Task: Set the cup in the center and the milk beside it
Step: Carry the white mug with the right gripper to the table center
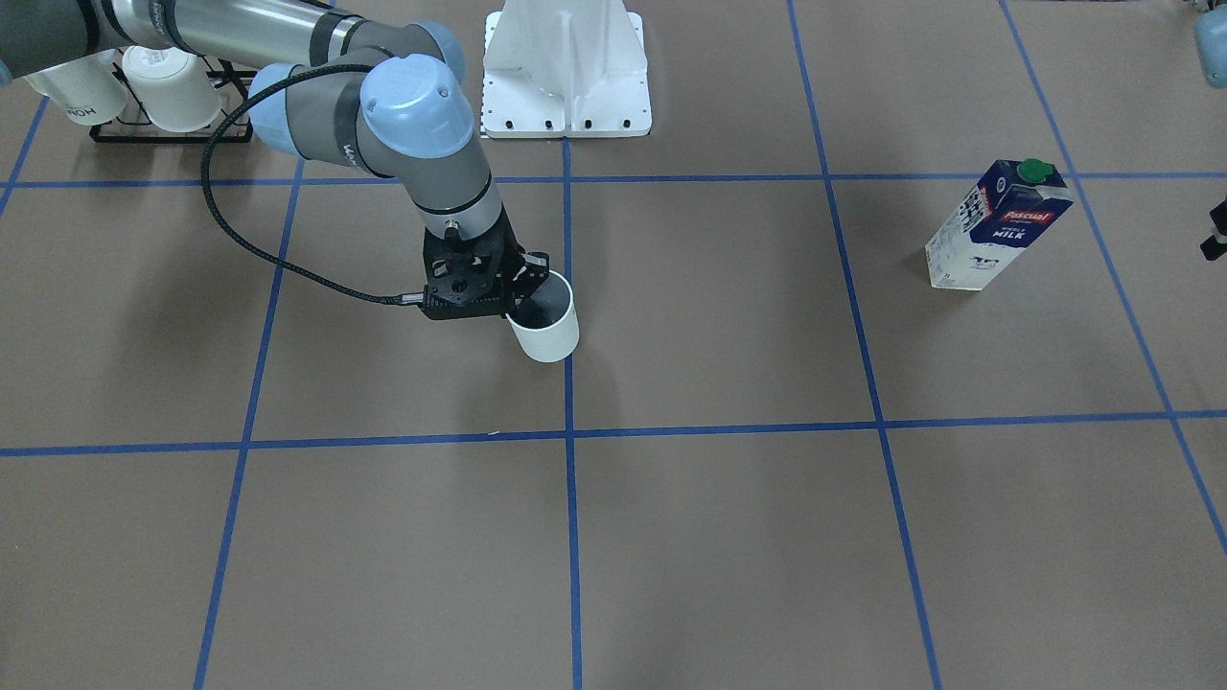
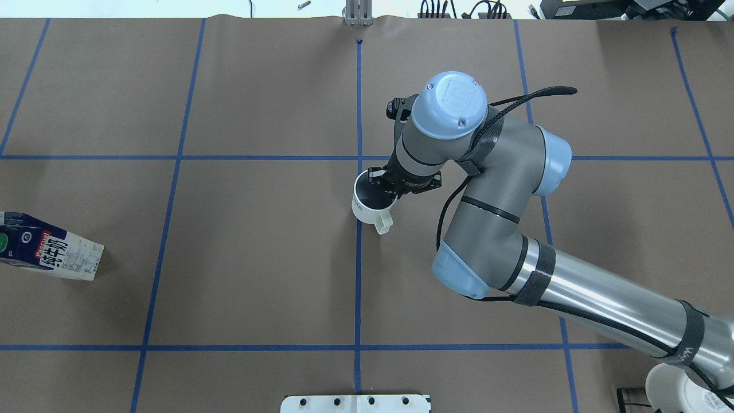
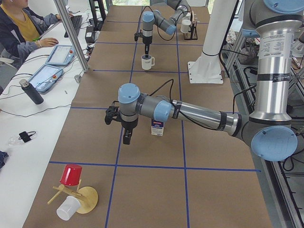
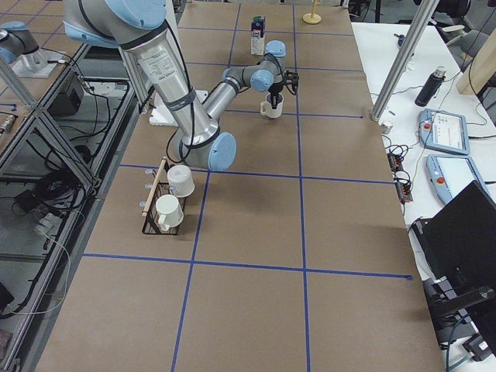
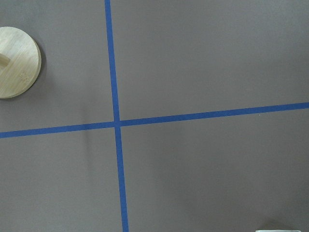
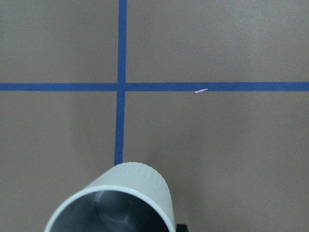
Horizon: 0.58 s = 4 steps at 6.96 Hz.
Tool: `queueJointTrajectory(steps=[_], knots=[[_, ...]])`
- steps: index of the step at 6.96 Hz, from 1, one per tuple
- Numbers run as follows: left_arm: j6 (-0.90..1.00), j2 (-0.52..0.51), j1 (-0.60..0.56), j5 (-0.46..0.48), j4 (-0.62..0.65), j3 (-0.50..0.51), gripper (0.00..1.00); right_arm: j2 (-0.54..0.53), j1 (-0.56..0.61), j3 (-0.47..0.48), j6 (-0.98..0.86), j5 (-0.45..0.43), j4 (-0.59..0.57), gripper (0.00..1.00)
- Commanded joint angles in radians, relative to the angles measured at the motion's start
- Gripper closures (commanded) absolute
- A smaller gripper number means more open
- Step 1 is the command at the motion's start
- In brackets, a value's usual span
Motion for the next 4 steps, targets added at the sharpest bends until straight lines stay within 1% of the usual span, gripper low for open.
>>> queueJointTrajectory(steps=[1,4], knots=[[0.000,0.002,0.000,0.000,0.000,-0.004,0.02,0.022,-0.009,-0.021,0.004,-0.001,0.000,1.00],[0.000,0.002,0.000,0.000,0.002,-0.003,0.02,0.030,-0.014,-0.040,0.004,-0.002,0.003,1.00]])
